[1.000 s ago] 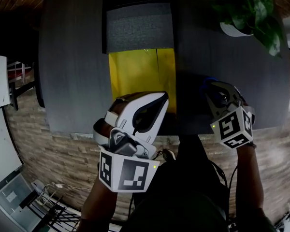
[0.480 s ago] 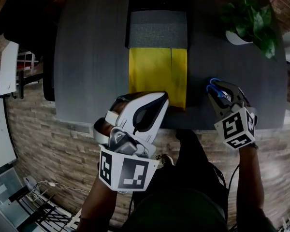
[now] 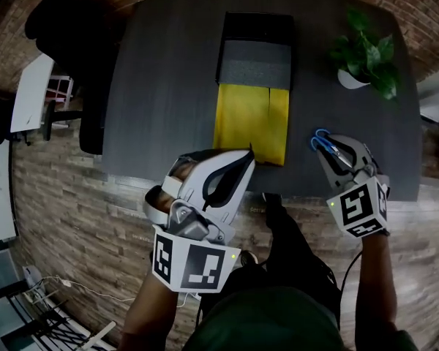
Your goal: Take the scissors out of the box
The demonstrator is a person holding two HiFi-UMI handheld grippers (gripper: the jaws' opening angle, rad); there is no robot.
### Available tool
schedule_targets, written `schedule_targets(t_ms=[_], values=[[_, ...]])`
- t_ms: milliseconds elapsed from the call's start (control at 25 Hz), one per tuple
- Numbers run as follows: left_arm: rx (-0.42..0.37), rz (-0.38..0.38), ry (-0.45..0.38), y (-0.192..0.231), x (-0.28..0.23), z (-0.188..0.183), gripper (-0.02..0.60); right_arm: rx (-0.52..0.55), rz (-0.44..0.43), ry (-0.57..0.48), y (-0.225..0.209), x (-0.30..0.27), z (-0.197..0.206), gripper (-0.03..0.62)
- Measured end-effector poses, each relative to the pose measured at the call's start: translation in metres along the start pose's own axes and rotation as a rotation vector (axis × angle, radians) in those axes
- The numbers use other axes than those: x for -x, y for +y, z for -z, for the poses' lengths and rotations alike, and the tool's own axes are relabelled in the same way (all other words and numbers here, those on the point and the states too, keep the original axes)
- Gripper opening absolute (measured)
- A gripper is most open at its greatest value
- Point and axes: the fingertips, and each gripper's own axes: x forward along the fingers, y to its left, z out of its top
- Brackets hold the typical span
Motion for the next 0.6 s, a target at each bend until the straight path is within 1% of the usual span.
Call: schedule_targets(t_ms=[240, 400, 600], values=[[-0.027, -0.086, -0.027, 0.01, 0.046, -0.029, -0.002, 0.046, 0.009, -0.185, 0.009, 0.053, -0.075, 0.043], [-0.035, -0.147, -0.041, 0.01, 0.084, -0.046, -0.002, 0.128, 0.019, -0.3, 0.024, 0.1, -0.132, 0.009], [-0.059, -0.226, -0.064, 0.005, 0.138, -0.071, -0.002, 0.218, 0.041, -0.398, 0.054, 0.158, -0.184, 0.008]])
